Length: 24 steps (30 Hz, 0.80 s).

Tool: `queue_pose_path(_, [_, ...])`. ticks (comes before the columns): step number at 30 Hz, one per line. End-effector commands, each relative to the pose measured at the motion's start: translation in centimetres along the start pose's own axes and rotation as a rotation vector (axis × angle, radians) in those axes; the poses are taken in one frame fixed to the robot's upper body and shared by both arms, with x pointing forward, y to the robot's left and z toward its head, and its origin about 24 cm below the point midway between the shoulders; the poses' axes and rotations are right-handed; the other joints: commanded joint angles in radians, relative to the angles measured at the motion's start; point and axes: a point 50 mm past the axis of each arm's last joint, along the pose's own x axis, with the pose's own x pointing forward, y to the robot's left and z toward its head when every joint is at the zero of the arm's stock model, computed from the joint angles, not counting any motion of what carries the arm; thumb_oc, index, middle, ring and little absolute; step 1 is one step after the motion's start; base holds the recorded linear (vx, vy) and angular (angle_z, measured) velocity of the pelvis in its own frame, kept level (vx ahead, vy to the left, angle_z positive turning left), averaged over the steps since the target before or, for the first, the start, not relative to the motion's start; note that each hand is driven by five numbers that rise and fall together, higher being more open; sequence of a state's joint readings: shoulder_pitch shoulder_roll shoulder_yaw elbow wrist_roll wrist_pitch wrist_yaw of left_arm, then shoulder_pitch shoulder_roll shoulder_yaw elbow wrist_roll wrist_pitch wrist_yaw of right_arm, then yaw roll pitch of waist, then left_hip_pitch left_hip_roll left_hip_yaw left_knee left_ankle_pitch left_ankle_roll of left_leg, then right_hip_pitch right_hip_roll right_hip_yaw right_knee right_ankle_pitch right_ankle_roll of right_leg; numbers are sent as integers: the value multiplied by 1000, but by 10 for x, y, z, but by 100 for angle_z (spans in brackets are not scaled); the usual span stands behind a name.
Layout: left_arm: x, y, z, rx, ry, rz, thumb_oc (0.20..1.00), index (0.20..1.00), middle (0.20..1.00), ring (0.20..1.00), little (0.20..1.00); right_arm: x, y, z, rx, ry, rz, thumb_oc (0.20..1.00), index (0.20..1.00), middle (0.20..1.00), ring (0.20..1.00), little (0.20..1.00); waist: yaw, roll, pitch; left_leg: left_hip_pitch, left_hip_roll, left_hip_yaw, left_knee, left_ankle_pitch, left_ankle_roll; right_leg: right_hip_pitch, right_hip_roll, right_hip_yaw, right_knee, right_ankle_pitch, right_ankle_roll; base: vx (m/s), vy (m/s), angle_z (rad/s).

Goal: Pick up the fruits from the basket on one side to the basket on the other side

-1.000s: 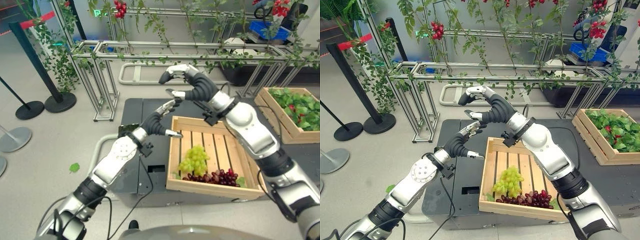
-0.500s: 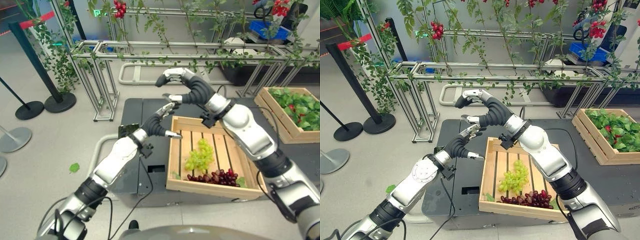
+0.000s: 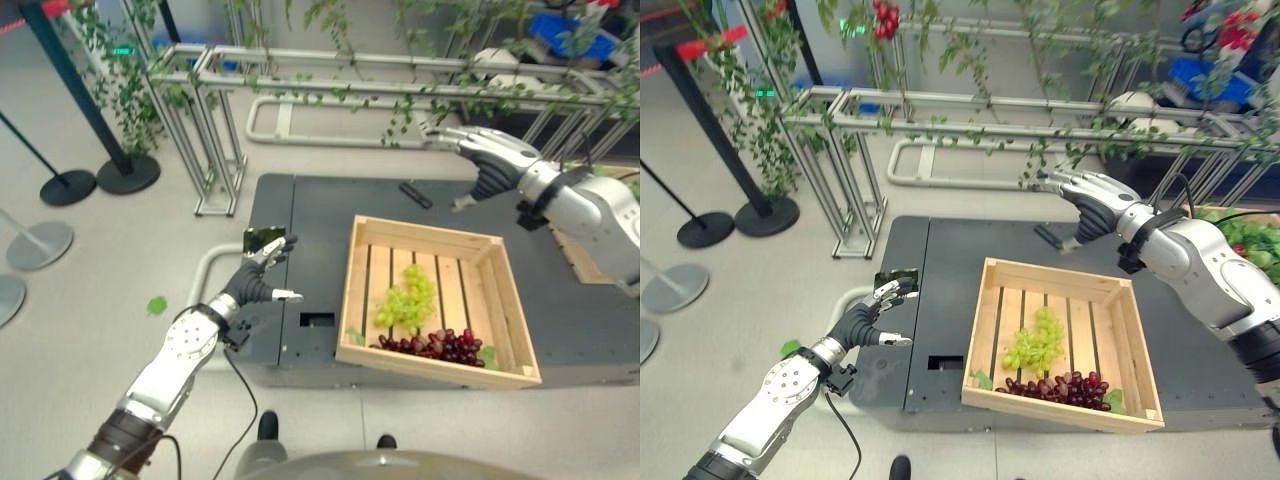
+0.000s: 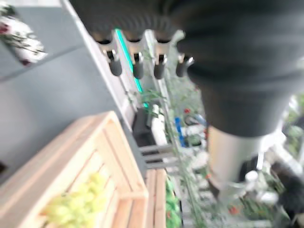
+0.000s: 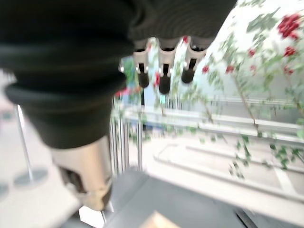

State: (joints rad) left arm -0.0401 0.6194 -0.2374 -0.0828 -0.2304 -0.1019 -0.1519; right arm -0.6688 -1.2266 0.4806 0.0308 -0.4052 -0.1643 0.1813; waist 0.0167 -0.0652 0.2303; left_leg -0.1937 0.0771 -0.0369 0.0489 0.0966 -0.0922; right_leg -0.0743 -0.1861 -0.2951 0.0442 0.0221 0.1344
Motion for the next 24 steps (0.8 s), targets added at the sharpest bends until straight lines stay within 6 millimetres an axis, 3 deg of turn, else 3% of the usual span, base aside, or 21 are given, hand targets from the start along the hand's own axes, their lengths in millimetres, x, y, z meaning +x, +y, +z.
queue_pose_path(1, [7,29,47,95,-223,92,1000,1000,1000,1000,1000,8,-34,9,-231,-52,-32,1000,1000,1000,1000,1000,42,-40,72,-25,-41,-54,120,-122,32,-98,-44,-33,131,-25,16,-209,1,14])
queue_pose_path(7, [5,55,63,117,-299,264,1000,1000,1000,1000,1000,10,-25,-1,-281,-15,60,1000,1000,1000,1000,1000,50,-28,160,-135,-36,-70,170,-103,26,-217,-58,-35,204,-31,6,-106,-1,18])
queue_pose_path(18, [4,90,86,135,-404,510,1000,1000,1000,1000,1000,12,-24,-9,-364,28,74,1000,1000,1000,1000,1000,61,-21,249,-281,-41,-103,248,-100,15,-369,-76,-43,327,-73,-10,-63,-34,6])
queue_pose_path(24, [5,98,90,122,-430,573,1000,1000,1000,1000,1000,15,-23,-13,-384,39,98,1000,1000,1000,1000,1000,58,-11,271,-332,-49,-107,263,-92,15,-426,-86,-46,363,-81,-14,-43,-6,4])
